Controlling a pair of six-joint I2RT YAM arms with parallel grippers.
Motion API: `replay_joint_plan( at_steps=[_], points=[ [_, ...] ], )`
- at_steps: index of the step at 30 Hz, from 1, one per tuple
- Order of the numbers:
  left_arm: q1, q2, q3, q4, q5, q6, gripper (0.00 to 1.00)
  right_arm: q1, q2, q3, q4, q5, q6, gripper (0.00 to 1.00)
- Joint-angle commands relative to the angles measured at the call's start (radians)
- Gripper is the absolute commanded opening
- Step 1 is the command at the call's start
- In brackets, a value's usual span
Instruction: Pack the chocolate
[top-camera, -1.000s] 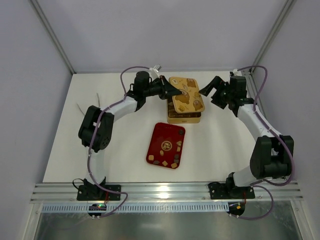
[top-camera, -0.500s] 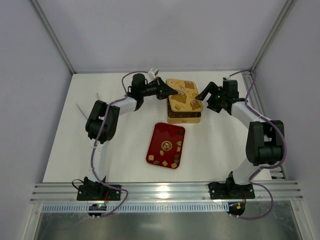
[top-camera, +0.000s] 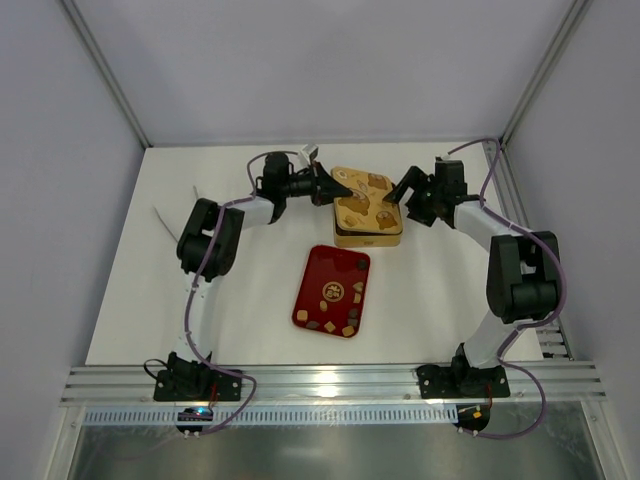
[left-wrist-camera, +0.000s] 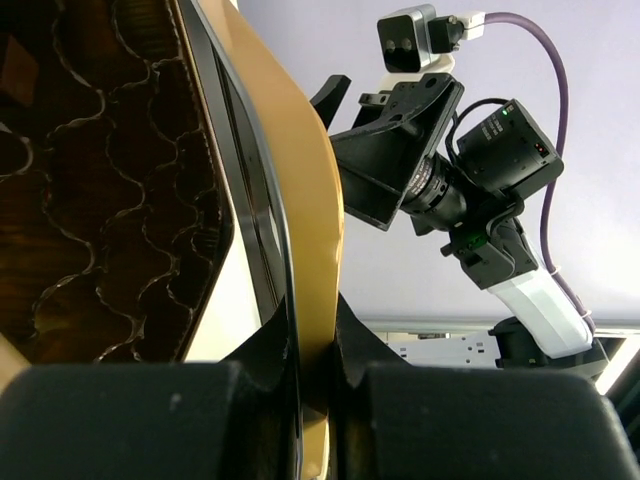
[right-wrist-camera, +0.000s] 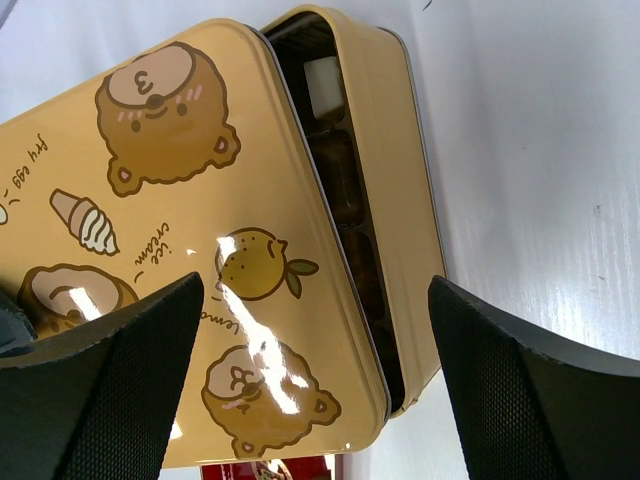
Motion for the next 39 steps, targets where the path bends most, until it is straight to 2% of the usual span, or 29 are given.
replay_joint_plan(
  at_steps=[1,13,31,35,39],
  points=[
    [0.015,0.007,0.035,0.061,0.044,-0.002,0.02,0.008,0.01,0.042,0.05,0.025,-0.023,0.93],
    [0.031,0.016,0.051,-0.018,0.047,0.058,0.06,0.025,0.018,0.044,0.045,0.039,-0.034,0.92],
    [0.055,-0.012,0.04,-0.25,0.033,0.22,0.35,0.031,0.015,0.027,0.044,0.048,-0.038,0.91],
    [0.057,-0.023,0.061,-0.377,0.022,0.283,0.44,0.03,0.018,0.026,0.045,0.048,-0.038,0.91],
    [0.057,-0.027,0.091,-0.479,0.009,0.348,0.47,0.031,0.02,0.027,0.048,0.045,-0.04,0.91]
  ],
)
